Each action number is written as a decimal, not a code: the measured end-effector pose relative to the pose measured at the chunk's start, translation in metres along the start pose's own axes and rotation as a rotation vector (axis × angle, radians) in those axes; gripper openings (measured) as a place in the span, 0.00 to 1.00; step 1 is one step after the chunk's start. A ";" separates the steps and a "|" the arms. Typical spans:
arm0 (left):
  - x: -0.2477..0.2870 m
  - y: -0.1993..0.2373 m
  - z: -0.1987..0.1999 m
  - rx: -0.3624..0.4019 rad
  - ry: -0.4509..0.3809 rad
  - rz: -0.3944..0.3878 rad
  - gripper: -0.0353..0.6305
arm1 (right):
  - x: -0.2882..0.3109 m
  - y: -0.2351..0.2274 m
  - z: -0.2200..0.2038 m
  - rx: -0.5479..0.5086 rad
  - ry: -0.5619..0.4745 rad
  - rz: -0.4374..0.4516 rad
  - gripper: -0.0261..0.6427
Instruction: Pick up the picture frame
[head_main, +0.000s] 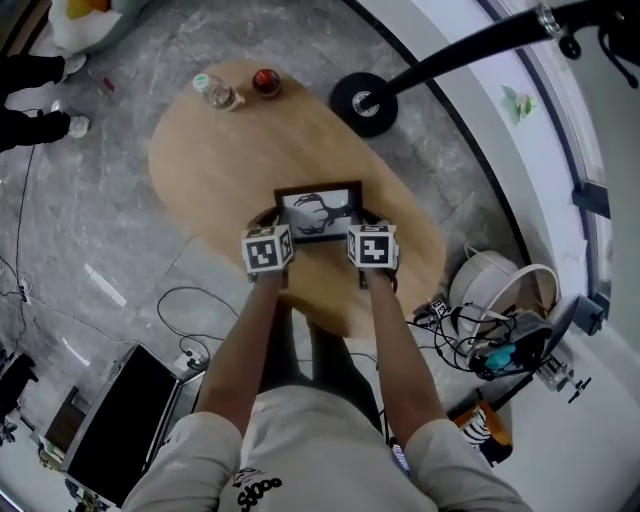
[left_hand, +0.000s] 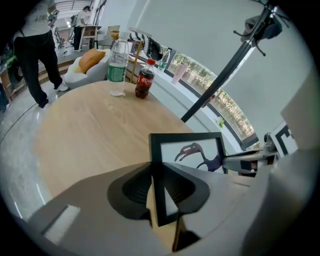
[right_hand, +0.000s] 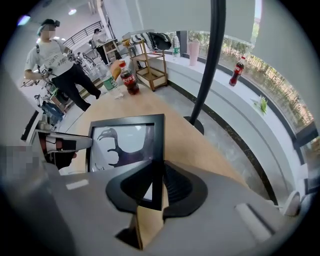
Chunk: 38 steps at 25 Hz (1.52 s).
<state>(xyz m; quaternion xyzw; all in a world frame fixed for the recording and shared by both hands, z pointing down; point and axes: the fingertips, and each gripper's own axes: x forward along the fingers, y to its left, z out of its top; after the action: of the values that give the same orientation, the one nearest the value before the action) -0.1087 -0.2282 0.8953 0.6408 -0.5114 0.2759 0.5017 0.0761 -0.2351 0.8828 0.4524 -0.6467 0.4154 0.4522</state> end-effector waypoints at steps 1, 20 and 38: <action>-0.008 -0.003 -0.001 0.003 -0.010 0.000 0.17 | -0.008 0.001 -0.003 0.002 -0.007 -0.006 0.15; -0.164 -0.052 -0.004 0.075 -0.283 0.005 0.17 | -0.165 0.039 -0.019 -0.097 -0.281 -0.010 0.15; -0.340 -0.099 0.054 0.168 -0.618 0.016 0.17 | -0.343 0.088 0.024 -0.229 -0.621 0.016 0.15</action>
<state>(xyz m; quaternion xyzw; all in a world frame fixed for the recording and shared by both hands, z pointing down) -0.1355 -0.1515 0.5462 0.7294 -0.6200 0.1136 0.2658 0.0491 -0.1644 0.5364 0.4987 -0.7996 0.1857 0.2782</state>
